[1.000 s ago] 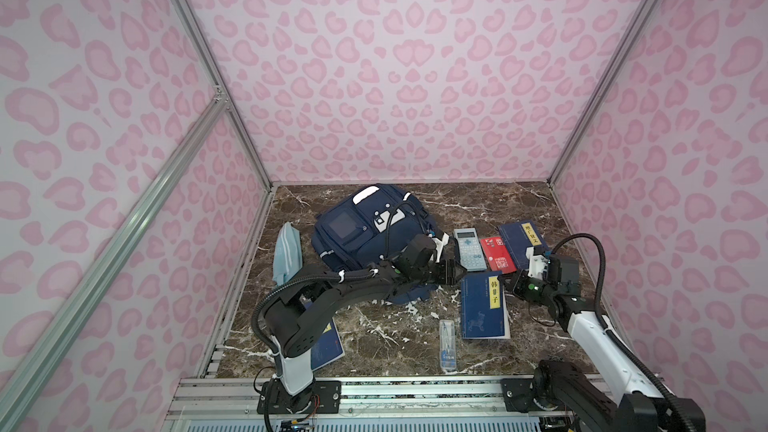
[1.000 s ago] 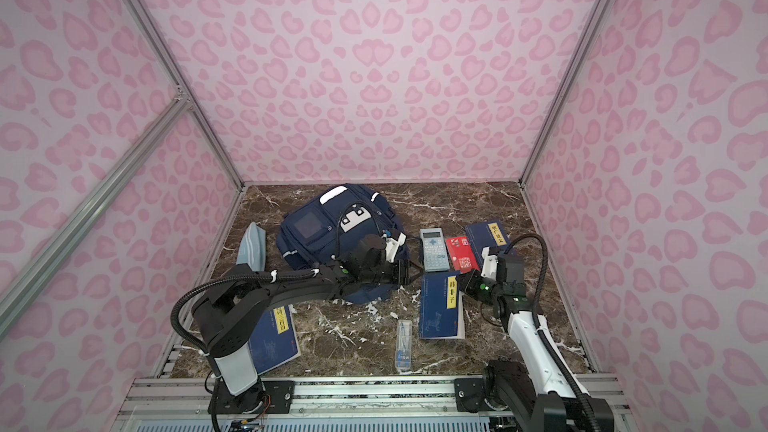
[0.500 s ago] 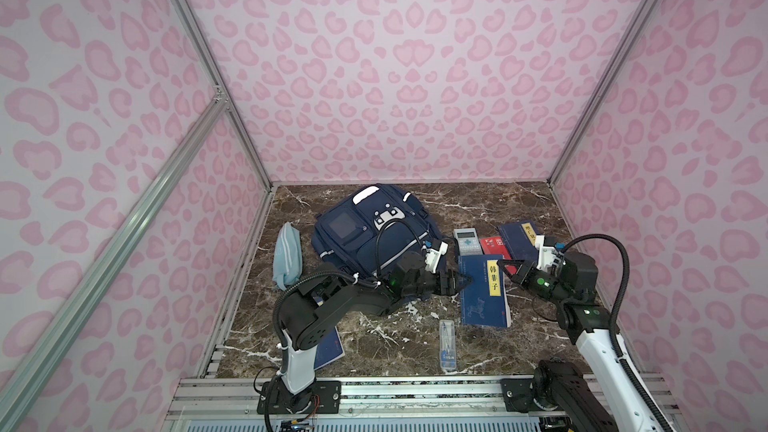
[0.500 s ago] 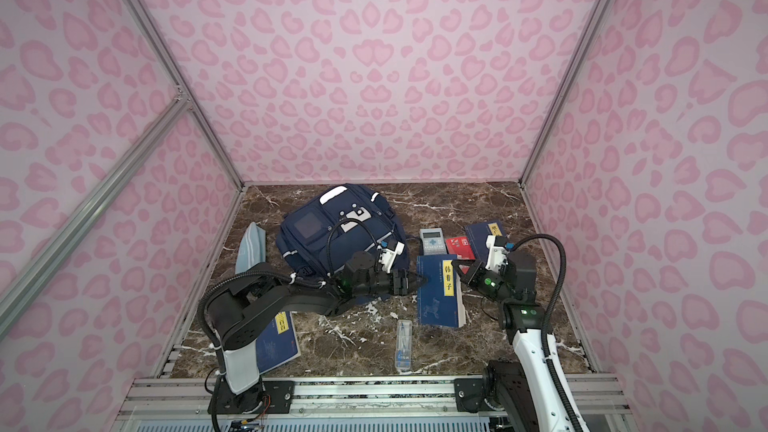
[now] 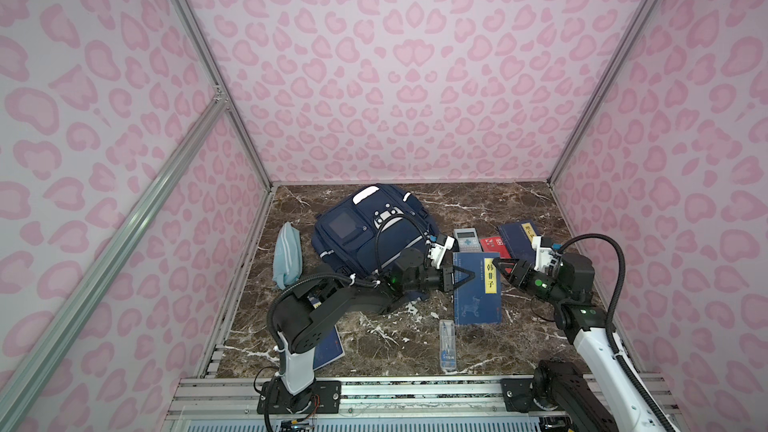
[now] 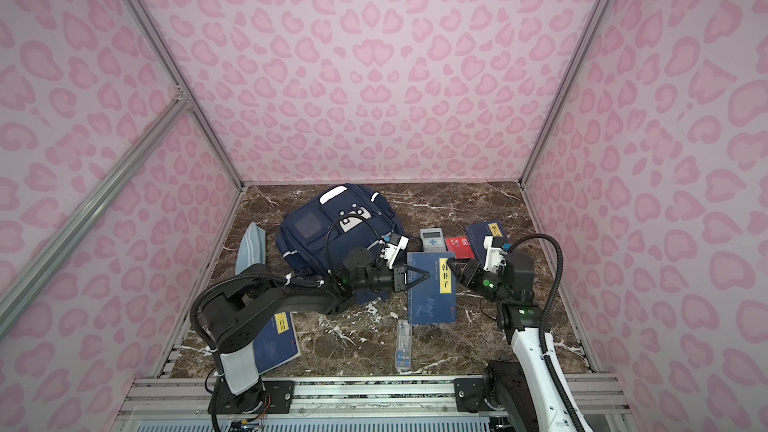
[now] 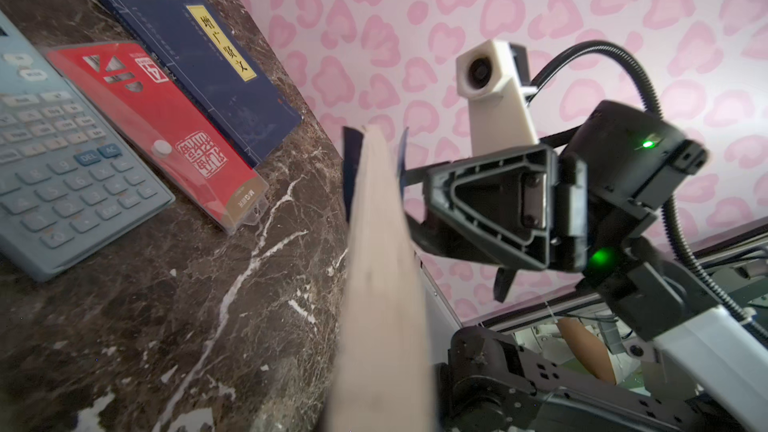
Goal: Pack the student bag
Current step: 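Lift the blue book with the left gripper while the right gripper grasps its edge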
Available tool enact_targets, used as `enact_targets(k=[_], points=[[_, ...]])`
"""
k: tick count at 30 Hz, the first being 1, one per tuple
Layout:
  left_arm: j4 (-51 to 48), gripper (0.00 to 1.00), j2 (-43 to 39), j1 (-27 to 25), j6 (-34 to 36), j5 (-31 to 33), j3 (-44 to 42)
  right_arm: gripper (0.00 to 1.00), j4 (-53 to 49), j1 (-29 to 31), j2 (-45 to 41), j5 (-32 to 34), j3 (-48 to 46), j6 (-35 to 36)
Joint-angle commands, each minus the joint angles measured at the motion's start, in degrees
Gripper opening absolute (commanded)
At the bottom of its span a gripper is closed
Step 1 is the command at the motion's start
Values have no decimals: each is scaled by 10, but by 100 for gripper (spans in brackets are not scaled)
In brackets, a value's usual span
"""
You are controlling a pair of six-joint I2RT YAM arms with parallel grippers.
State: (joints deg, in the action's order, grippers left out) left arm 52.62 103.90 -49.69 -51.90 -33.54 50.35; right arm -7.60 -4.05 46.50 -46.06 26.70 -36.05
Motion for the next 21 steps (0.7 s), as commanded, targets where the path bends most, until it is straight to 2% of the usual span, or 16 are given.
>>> enact_targets(k=[1,6,10,13,16,18,21], points=[[-26,3,-44,15,12,-32,-1,98,55,10,15,-45,-23,44],[-57,3,-74,33,12,-94,15,97,187,95,37,-88,-32,10],[-61,3,-82,37,1,-128,25,89,212,150,38,-52,-23,40],[-78,3,-95,39,5,-131,23,74,259,152,58,-65,-17,19],[-120,3,-110,43,30,-113,17,61,257,151,68,-71,-12,13],[-153,3,-120,44,51,-96,13,46,268,150,69,-74,-20,3],[-171,3,-120,45,61,-95,11,31,275,150,64,-74,-28,-2]])
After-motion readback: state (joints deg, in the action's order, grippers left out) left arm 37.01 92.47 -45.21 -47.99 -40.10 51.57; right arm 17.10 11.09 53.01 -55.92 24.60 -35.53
